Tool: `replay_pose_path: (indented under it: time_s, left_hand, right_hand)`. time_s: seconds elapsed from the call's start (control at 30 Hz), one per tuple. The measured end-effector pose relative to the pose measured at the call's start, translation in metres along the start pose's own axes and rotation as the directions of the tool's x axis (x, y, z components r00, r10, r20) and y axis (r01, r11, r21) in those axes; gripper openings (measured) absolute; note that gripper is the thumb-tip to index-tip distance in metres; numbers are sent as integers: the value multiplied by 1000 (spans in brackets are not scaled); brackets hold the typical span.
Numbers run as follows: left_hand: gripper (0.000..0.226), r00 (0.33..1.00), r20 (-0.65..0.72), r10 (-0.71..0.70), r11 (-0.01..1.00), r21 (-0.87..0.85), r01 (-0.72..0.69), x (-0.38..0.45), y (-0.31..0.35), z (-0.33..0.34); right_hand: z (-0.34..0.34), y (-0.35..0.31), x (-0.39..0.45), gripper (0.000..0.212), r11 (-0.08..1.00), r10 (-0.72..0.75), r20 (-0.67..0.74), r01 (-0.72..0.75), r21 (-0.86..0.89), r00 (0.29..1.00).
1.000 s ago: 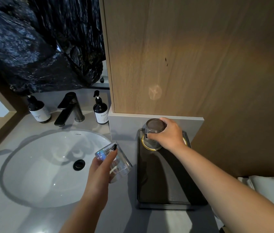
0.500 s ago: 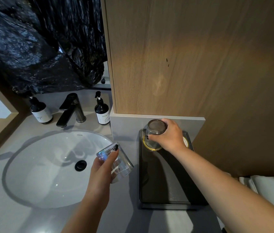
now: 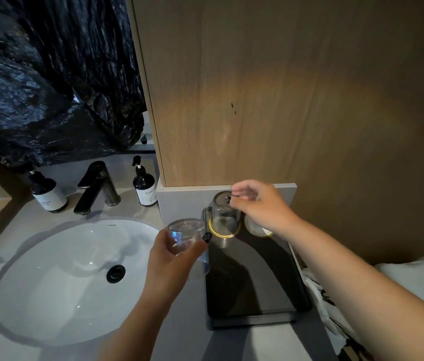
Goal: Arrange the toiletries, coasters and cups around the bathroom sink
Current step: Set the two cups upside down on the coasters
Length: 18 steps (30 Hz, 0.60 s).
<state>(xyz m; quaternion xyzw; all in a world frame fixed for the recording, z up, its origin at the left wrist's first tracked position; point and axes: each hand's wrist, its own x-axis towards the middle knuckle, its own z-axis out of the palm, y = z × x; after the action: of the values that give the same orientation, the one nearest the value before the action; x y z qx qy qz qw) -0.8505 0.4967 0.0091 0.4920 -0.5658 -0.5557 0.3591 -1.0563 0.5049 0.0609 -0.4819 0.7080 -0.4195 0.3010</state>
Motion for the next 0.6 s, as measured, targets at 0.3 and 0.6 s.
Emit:
replay_pose_path:
  time_s: [0.3, 0.6]
  left_hand:
    - [66, 919, 262, 296, 869, 326, -373, -4, 10, 45]
    - [100, 875, 367, 315, 880, 233, -415, 4, -6, 85]
  right_hand:
    - [-20, 0, -49, 41, 988, 131, 253, -146, 41, 959]
    - [-34, 42, -68, 63, 966, 233, 104, -243, 93, 967]
